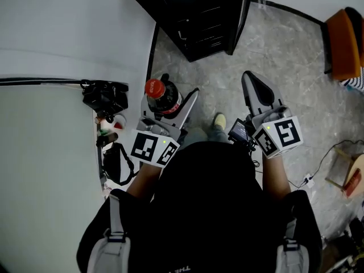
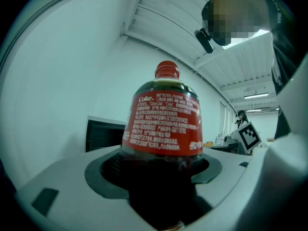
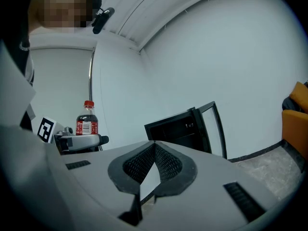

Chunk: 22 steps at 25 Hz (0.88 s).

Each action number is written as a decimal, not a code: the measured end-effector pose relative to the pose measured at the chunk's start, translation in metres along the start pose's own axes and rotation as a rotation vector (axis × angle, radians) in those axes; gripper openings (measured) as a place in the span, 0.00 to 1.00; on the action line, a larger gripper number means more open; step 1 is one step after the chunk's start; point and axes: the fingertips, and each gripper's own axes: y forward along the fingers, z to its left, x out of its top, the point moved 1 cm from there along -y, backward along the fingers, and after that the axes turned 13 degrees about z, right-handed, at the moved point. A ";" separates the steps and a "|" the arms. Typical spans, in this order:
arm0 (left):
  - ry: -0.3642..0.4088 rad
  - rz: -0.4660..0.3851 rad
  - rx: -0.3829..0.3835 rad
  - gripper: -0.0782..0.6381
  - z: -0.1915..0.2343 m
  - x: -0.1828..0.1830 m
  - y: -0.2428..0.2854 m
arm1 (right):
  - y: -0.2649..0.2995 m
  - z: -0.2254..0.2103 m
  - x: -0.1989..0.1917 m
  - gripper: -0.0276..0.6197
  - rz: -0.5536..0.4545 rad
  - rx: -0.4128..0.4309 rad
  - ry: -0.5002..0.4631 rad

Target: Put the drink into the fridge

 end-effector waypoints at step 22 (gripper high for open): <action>0.028 0.024 -0.075 0.59 -0.002 0.007 0.023 | 0.010 -0.005 0.004 0.06 0.006 -0.027 0.024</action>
